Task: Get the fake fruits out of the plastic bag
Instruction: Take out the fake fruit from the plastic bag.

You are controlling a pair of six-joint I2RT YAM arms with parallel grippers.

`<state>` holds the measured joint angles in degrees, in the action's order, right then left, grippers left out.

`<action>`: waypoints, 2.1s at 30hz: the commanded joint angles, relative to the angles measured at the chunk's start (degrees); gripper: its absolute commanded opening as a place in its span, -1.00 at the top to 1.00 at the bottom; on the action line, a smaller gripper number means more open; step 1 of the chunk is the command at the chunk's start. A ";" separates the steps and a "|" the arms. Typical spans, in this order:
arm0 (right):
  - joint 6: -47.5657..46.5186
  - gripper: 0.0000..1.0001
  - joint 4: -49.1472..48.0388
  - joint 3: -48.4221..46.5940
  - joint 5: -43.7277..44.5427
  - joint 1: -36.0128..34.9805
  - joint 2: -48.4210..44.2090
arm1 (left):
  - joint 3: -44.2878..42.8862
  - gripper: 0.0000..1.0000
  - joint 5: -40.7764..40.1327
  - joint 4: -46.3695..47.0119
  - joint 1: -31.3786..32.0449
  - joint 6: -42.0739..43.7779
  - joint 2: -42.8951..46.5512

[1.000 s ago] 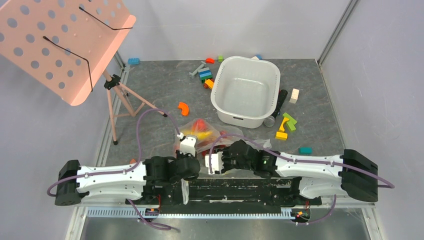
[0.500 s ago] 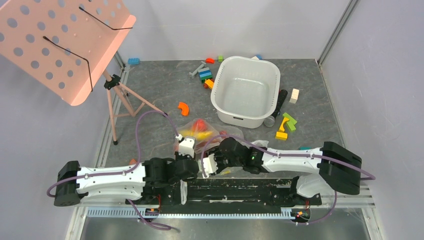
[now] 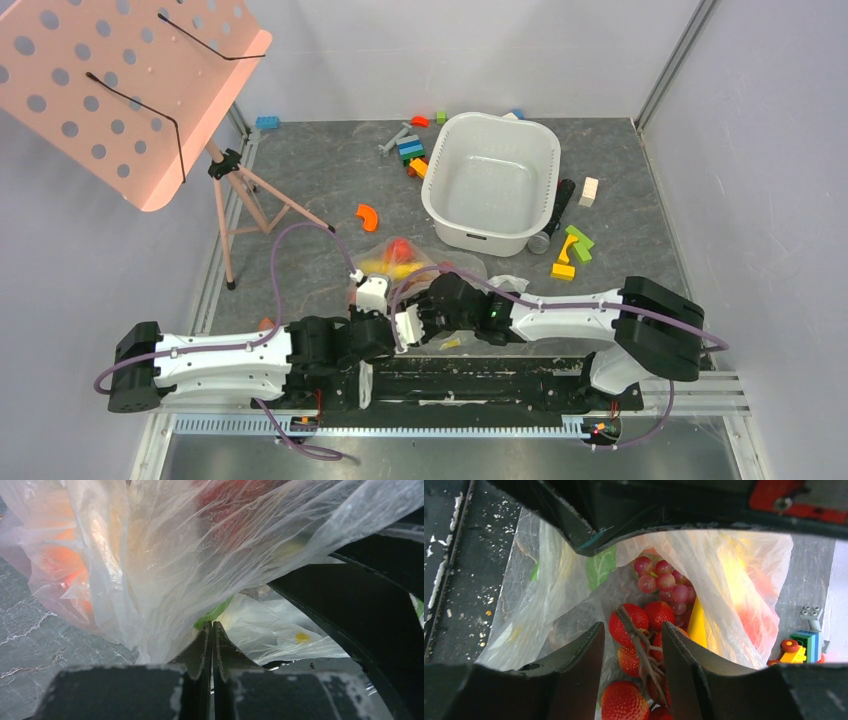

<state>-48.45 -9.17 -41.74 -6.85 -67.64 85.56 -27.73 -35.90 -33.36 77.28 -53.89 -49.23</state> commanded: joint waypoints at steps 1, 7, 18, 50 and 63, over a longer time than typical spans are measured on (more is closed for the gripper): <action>-1.11 0.05 -4.17 -2.82 1.79 0.22 2.23 | 0.47 0.96 -1.45 1.81 0.42 -2.58 -0.01; -1.67 0.29 -4.42 -2.95 4.82 0.22 3.79 | 1.00 0.96 -1.54 1.73 0.36 -3.13 0.91; 3.31 1.00 -1.00 -1.98 -0.84 2.59 -1.25 | 1.97 0.96 -2.70 0.41 0.39 -4.36 3.47; 28.84 1.00 -9.62 -7.30 -3.72 3.91 -26.25 | 2.76 0.96 -4.45 2.93 0.39 -3.25 8.89; 43.81 1.00 -15.79 -19.69 19.85 6.58 -24.12 | 2.65 0.96 -3.57 3.78 0.36 -2.98 8.27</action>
<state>-11.27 -19.64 -54.13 1.85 -62.61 59.29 -25.10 -37.45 -32.38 77.28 -55.55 -40.88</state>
